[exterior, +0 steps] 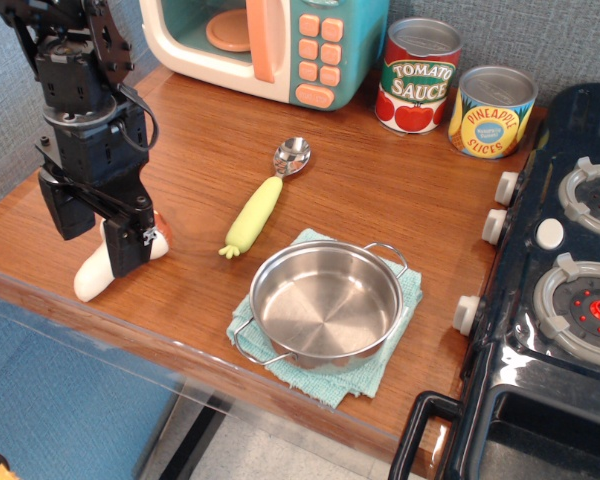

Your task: Move the pot in front of the microwave oven

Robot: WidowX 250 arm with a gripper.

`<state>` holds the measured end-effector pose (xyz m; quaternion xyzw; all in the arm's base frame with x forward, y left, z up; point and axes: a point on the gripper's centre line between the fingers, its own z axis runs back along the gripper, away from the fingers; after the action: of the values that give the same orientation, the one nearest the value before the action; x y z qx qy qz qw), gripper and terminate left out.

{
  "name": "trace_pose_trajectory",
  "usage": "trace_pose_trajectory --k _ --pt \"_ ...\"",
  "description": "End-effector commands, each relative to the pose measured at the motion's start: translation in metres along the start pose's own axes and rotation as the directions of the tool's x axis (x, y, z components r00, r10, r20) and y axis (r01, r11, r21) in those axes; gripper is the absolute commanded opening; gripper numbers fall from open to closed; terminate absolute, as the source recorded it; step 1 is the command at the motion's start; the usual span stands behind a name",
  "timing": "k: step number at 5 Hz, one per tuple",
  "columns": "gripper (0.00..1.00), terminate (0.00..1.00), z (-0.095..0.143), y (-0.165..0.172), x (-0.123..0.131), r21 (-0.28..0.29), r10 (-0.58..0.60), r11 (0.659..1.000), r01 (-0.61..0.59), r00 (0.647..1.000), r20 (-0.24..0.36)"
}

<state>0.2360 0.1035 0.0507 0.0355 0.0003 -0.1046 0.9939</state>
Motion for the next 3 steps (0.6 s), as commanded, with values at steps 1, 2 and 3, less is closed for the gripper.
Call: trace_pose_trajectory --k 1,2,3 --pt "1.00 0.00 0.000 0.000 0.000 0.000 0.000 1.000 0.000 1.000 0.000" --pt "1.00 0.00 0.016 -0.017 0.015 0.010 -0.046 0.999 0.045 0.996 0.070" --pt "1.00 0.00 0.032 -0.041 0.035 0.024 -0.125 0.992 0.123 0.984 0.128"
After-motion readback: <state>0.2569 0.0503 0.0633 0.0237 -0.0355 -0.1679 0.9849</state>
